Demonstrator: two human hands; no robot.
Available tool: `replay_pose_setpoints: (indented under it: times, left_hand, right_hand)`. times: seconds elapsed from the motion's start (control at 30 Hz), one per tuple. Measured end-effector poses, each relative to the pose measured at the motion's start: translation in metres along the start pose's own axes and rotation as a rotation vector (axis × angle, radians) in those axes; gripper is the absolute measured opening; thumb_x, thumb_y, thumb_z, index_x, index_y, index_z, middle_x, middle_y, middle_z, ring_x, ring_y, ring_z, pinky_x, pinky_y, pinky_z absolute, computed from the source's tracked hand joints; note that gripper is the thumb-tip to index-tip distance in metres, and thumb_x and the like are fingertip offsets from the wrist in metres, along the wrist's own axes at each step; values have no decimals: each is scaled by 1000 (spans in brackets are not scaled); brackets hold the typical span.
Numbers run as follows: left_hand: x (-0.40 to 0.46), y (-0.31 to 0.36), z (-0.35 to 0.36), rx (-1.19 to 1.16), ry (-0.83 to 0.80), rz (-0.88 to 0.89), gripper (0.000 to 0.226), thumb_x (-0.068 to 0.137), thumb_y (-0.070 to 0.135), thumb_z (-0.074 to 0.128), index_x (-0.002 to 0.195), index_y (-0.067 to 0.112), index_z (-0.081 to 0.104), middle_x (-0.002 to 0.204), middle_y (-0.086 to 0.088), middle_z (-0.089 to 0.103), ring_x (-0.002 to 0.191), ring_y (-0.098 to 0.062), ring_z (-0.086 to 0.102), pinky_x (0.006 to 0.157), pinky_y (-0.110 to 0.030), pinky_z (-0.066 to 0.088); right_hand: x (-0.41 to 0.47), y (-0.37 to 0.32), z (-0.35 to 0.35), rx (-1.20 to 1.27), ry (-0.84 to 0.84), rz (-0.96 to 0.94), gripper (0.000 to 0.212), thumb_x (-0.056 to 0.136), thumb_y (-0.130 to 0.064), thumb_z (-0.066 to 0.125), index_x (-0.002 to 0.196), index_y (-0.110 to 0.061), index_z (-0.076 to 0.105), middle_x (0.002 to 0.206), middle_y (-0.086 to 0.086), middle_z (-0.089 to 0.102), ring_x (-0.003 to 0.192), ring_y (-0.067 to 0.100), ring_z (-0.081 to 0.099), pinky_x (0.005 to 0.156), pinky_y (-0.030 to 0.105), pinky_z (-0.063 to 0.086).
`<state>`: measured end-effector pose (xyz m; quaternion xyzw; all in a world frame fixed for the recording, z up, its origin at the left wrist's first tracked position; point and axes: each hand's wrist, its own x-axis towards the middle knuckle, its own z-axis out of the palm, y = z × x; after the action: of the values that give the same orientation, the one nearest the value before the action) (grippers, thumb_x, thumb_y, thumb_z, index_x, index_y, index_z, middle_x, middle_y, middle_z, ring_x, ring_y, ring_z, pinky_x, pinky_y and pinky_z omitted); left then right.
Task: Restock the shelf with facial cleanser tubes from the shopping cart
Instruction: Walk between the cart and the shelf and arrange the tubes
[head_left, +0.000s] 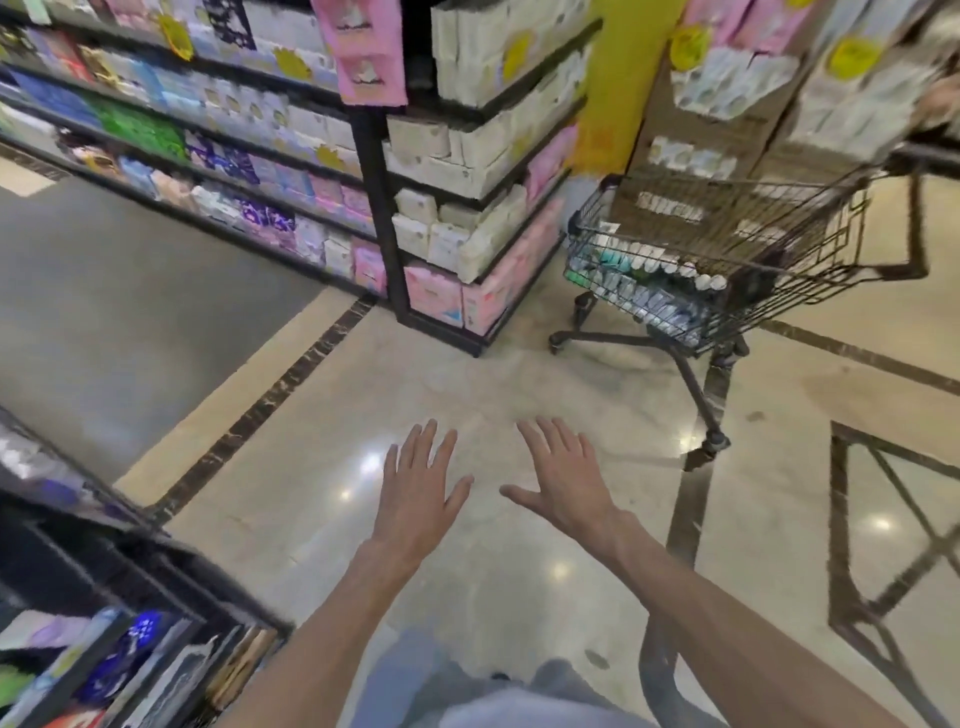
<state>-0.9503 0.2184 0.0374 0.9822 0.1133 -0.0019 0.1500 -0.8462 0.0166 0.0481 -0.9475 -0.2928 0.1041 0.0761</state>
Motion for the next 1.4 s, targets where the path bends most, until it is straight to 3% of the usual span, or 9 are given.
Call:
replay_pose_setpoints:
  times: [0.17, 0.4, 0.57, 0.7, 0.8, 1.07, 1.23, 1.4]
  left_hand:
    - [100, 39, 21, 3, -57, 135, 65, 105, 57, 37, 160, 25, 27, 170, -6, 18, 157, -26, 12, 126, -50, 16]
    - [272, 86, 35, 53, -134, 314, 66, 105, 59, 30, 162, 28, 18, 171, -4, 11, 158, -25, 9, 126, -48, 9]
    - [384, 108, 32, 39, -156, 408, 73, 99, 63, 20, 158, 24, 35, 166, -9, 28, 154, -30, 24, 123, -54, 25]
    - [473, 128, 36, 49, -203, 457, 67, 101, 61, 33, 154, 21, 42, 162, -10, 37, 151, -32, 31, 118, -55, 33]
    - [527, 144, 44, 46, -220, 495, 66, 103, 59, 38, 158, 22, 35, 165, -9, 31, 153, -31, 25, 121, -53, 29]
    - [673, 201, 77, -10, -264, 503, 66, 104, 53, 41, 161, 26, 22, 170, -5, 12, 158, -26, 7, 127, -45, 13]
    - [777, 246, 101, 36, -296, 477, 66, 106, 52, 36, 163, 24, 16, 171, -8, 10, 158, -28, 5, 128, -45, 9]
    - [872, 293, 121, 55, -349, 434, 67, 105, 52, 38, 162, 24, 19, 170, -8, 15, 157, -28, 11, 125, -51, 20]
  right_hand:
    - [44, 72, -15, 1, 4, 143, 97, 87, -78, 50, 161, -24, 20, 166, 8, 26, 155, 32, 20, 122, 56, 20]
    - [137, 157, -41, 4, 45, 318, 95, 87, -78, 48, 160, -22, 25, 164, 10, 32, 153, 33, 25, 121, 58, 23]
    - [206, 204, -68, 20, 11, 401, 94, 91, -77, 44, 162, -26, 11, 169, 6, 16, 157, 30, 10, 124, 54, 12]
    - [266, 244, -87, 37, 4, 473, 94, 91, -78, 42, 163, -26, 10, 169, 6, 15, 157, 30, 11, 124, 55, 14]
    - [305, 273, -96, 42, 12, 518, 94, 92, -77, 41, 163, -26, 8, 169, 6, 15, 157, 29, 12, 125, 54, 15]
    - [414, 374, -121, 68, 50, 557, 93, 91, -75, 47, 162, -23, 16, 164, 8, 27, 152, 30, 25, 123, 51, 24]
    - [494, 458, -134, 115, 28, 529, 94, 92, -74, 48, 162, -24, 12, 166, 7, 24, 152, 29, 24, 124, 51, 23]
    - [569, 541, -148, 177, -2, 529, 89, 90, -74, 43, 159, -23, 22, 162, 5, 30, 150, 29, 30, 122, 49, 27]
